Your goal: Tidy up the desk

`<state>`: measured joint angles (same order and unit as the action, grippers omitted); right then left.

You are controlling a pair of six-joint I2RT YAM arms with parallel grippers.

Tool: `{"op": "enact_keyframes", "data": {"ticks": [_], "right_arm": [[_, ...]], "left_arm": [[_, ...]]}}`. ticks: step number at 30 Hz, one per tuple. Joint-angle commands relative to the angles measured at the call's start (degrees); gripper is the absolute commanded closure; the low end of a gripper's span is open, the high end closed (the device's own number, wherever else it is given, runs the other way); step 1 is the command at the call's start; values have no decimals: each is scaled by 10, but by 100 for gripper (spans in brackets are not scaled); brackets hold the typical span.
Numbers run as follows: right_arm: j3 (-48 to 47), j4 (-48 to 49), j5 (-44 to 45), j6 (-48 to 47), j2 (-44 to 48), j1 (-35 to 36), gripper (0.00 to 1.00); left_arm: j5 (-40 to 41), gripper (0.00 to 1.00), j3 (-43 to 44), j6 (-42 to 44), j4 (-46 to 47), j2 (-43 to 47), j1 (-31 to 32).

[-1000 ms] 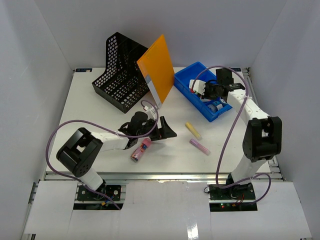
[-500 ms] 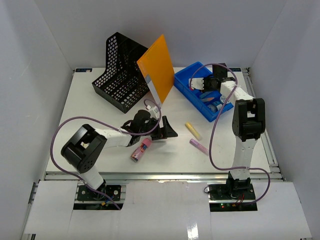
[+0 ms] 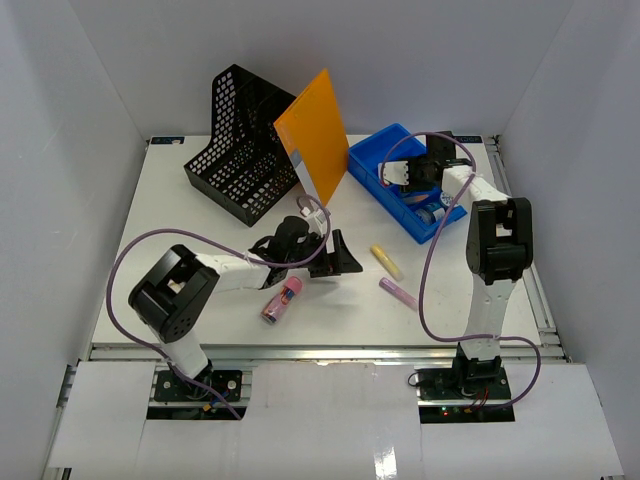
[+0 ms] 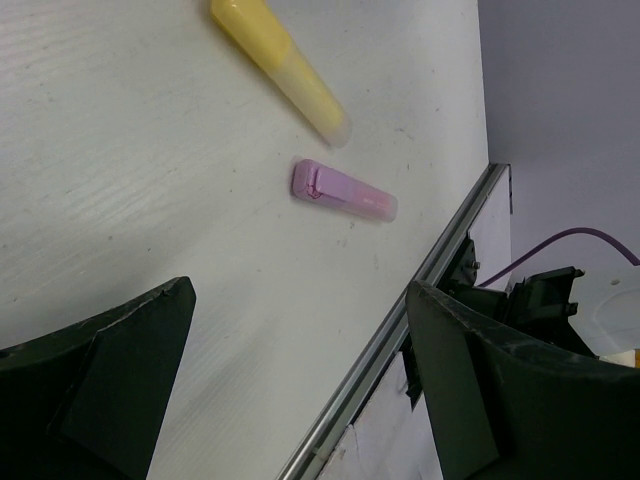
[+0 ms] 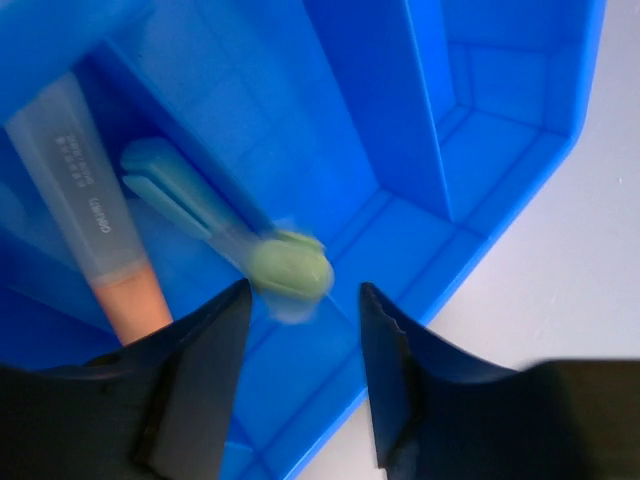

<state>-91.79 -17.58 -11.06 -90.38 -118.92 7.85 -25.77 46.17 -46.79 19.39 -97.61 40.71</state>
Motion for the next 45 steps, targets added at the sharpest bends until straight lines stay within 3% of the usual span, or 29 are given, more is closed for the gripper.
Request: {"op": "enact_keyframes", "data": {"ticks": [1,5,10,14,17,22,31,38,45], "right_arm": [[-11,-25,-22,50,30,-3,38],[-8,-31,-26,101,70,-4,32],[17,-35,-82,269,174,-20,33],[120,-45,-189,412,300,-46,33],[214,-45,-316,495,383,-70,32],[364,-36,-425,591,497,-84,31],[505,8,-446,620,640,-118,29],[521,8,-455,621,677,-156,29],[522,8,-466,623,690,-167,29]], "left_arm": [[15,3,63,12,-34,-15,22],[43,3,114,14,-78,-38,35],[97,4,182,23,-161,-73,52],[148,6,234,28,-236,-113,61],[181,8,271,33,-289,-141,67],[236,11,367,33,-376,-199,84],[354,11,511,-29,-511,-279,107],[373,16,577,-62,-569,-324,114],[379,22,710,-66,-647,-407,117]]}}
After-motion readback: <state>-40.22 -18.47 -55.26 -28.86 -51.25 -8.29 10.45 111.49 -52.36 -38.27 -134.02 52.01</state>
